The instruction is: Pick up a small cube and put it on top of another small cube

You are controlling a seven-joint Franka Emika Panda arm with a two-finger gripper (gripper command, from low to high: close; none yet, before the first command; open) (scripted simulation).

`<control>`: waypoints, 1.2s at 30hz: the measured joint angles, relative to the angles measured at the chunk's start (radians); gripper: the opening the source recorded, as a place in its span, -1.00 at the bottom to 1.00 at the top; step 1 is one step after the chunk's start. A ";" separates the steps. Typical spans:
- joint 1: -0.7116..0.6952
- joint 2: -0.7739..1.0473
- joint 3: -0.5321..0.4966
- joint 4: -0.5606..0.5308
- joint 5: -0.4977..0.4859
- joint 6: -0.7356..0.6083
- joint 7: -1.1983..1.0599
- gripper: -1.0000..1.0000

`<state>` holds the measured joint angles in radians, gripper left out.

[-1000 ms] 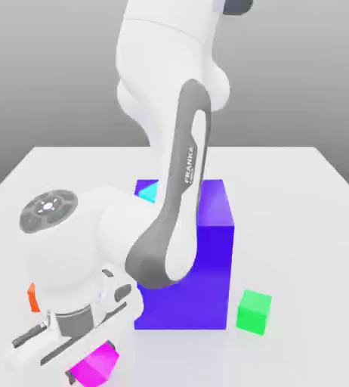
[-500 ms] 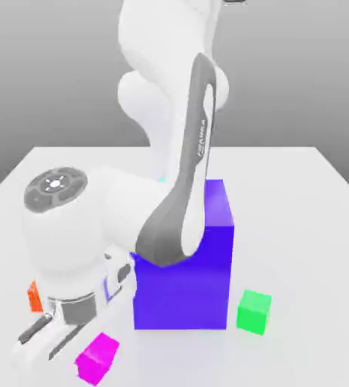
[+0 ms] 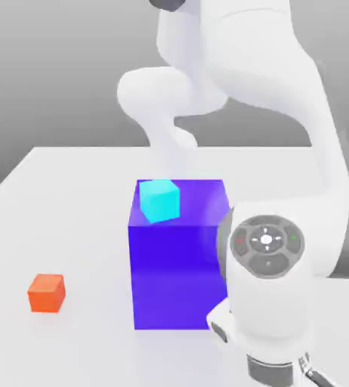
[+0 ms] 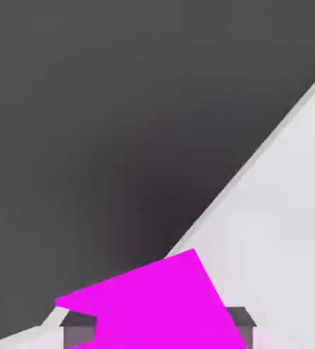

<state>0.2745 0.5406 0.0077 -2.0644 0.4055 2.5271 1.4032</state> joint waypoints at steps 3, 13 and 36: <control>-0.027 -0.041 0.035 -0.053 -0.029 -0.004 -0.153 -1.00; -0.087 -0.218 0.121 -0.263 -0.117 0.004 -0.698 -1.00; -0.086 -0.491 0.176 -0.693 -0.433 0.277 -1.607 -1.00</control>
<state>0.1881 0.0494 0.1834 -2.7572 -0.0278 2.8045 -0.2035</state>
